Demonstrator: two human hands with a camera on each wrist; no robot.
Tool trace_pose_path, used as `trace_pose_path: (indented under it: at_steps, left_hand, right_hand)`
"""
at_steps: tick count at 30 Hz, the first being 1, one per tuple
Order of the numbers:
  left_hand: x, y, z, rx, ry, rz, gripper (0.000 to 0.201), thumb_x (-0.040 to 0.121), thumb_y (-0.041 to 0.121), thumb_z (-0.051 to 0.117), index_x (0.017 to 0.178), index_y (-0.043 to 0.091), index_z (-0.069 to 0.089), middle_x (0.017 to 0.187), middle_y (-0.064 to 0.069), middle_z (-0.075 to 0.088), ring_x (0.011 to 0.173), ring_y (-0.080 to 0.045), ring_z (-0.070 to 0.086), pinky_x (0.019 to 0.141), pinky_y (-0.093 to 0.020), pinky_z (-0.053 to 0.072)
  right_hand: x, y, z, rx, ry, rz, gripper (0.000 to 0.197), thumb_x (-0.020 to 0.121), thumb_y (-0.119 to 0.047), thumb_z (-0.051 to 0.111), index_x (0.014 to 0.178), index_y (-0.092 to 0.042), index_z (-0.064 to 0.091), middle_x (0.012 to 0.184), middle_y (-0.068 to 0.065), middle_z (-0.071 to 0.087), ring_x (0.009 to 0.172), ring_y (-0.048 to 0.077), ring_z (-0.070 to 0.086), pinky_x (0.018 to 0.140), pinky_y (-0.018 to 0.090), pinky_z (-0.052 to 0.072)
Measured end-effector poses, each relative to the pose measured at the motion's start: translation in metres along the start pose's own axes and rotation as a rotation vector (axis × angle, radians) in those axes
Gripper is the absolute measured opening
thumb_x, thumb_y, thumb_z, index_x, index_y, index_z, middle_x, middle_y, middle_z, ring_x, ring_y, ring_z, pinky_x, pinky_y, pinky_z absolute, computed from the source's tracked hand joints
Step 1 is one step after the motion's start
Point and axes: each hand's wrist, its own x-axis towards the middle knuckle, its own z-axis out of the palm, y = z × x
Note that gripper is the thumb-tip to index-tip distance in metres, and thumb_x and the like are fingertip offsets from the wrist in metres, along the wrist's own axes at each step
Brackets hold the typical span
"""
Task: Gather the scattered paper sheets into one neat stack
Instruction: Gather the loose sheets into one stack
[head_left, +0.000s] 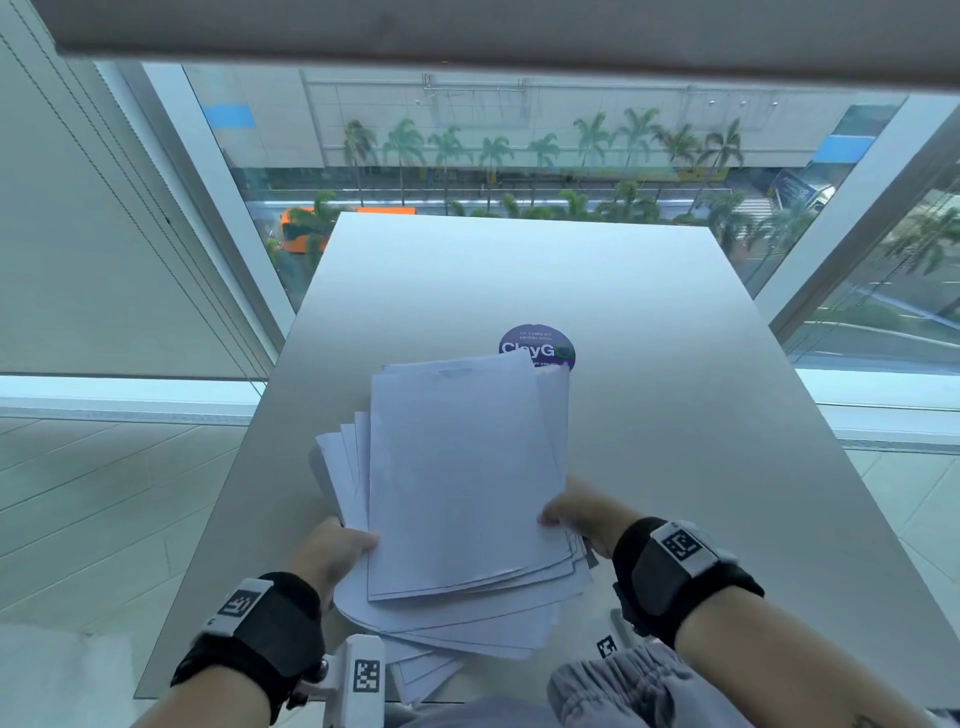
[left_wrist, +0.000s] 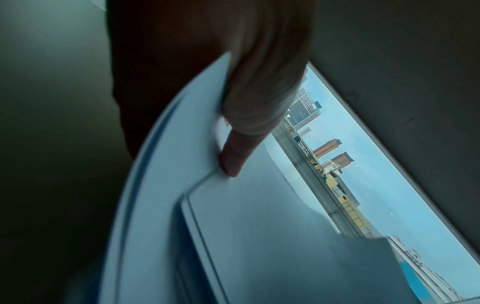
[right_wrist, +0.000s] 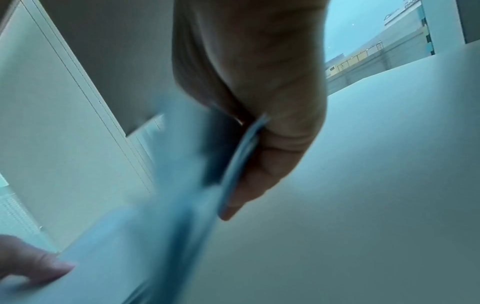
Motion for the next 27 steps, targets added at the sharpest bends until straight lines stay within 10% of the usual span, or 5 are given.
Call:
trace_pose_path:
  at_steps: [5, 12, 18, 23, 27]
  left_hand:
    - [0.001, -0.003, -0.001, -0.094, 0.034, -0.012, 0.013, 0.087, -0.003, 0.048, 0.093, 0.008, 0.045, 0.083, -0.012, 0.051, 0.063, -0.019, 0.048, 0.051, -0.028, 0.046]
    - [0.005, 0.024, -0.011, -0.040, 0.190, 0.176, 0.073, 0.060, 0.017, 0.061, 0.129, 0.007, 0.038, 0.100, -0.011, 0.053, 0.085, -0.027, 0.049, 0.078, -0.039, 0.044]
    - [0.009, 0.048, 0.001, 0.220, 0.215, 0.315, 0.057, 0.079, 0.009, 0.060, 0.132, 0.006, 0.039, 0.139, -0.019, 0.042, 0.125, -0.032, 0.044, 0.098, -0.040, 0.038]
    - [0.009, 0.049, 0.017, 0.349, 0.105, 0.255, 0.069, 0.072, 0.025, 0.061, 0.135, 0.009, 0.038, 0.142, -0.019, 0.038, 0.129, -0.034, 0.040, 0.104, -0.044, 0.037]
    - [0.013, 0.055, 0.025, 0.469, 0.097, 0.245, 0.087, 0.055, 0.036, 0.051, 0.138, 0.010, 0.037, 0.140, -0.019, 0.041, 0.130, -0.035, 0.038, 0.107, -0.048, 0.035]
  right_hand:
    - [0.007, 0.001, -0.031, -0.373, 0.215, -0.172, 0.033, 0.085, -0.002, 0.048, 0.118, -0.003, 0.052, 0.112, 0.013, 0.059, 0.109, 0.030, 0.055, 0.090, 0.031, 0.044]
    - [0.011, -0.004, -0.073, -0.645, 0.553, -0.250, 0.037, 0.080, 0.001, 0.036, 0.105, -0.021, 0.053, 0.105, 0.009, 0.064, 0.095, 0.032, 0.057, 0.079, 0.035, 0.042]
    - [0.011, 0.000, -0.083, -0.445, 0.771, -0.341, 0.046, 0.080, -0.002, 0.046, 0.123, -0.016, 0.050, 0.126, 0.009, 0.052, 0.112, 0.033, 0.051, 0.108, 0.050, 0.024]
    - [-0.001, 0.039, -0.094, -0.156, 0.601, -0.021, 0.035, 0.081, -0.010, 0.044, 0.115, -0.010, 0.052, 0.115, 0.016, 0.047, 0.103, 0.034, 0.047, 0.083, 0.037, 0.042]
    - [-0.010, 0.075, -0.102, 0.049, 0.509, 0.262, 0.015, 0.078, -0.008, 0.051, 0.065, -0.004, 0.044, 0.076, 0.011, 0.047, 0.067, 0.025, 0.043, 0.055, 0.026, 0.031]
